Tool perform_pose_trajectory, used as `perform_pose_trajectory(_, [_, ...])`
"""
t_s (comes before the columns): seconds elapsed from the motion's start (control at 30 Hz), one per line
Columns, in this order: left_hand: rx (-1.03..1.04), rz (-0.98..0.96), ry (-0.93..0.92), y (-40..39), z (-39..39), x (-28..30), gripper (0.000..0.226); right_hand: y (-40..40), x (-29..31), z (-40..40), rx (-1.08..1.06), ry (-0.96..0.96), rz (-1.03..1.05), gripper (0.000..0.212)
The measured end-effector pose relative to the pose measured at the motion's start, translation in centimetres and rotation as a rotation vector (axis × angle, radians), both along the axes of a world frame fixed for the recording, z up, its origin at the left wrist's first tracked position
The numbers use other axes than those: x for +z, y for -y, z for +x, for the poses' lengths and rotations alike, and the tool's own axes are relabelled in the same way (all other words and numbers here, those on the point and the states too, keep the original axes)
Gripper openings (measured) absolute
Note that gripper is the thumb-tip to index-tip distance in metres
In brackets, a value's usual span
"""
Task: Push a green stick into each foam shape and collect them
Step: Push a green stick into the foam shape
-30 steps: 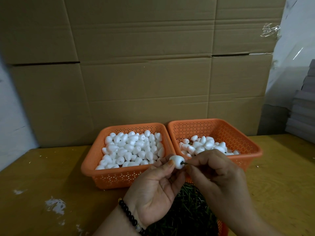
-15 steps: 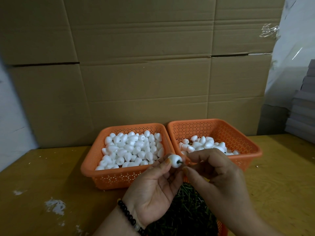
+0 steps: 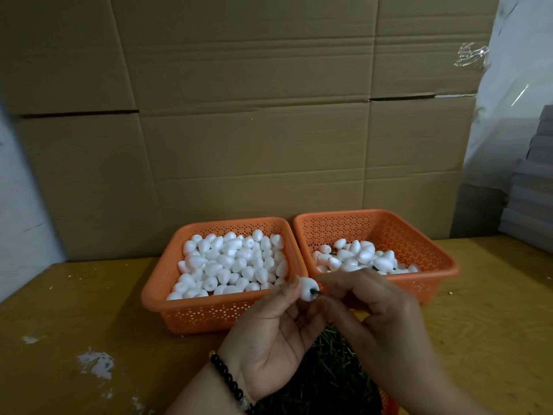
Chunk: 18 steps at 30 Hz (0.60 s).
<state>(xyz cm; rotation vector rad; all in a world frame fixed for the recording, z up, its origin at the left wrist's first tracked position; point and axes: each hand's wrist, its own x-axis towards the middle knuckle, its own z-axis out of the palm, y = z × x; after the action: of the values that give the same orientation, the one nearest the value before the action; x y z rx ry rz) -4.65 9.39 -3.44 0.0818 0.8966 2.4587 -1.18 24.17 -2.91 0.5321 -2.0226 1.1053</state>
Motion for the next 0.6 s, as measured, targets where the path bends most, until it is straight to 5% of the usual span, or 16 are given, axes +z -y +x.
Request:
perform_pose_trajectory(0.3, [0.072, -0.283, -0.089, -0.2, 0.2, 0.2, 0.038, -1.3, 0.4, -0.4, -0.031, 0.167, 0.129, 0.026])
perform_pose_trajectory(0.6, [0.118, -0.318, -0.069, -0.3, 0.3, 0.7, 0.054, -3.8, 1.9, -1.2, -0.138, 0.279, 0.195, 0.005])
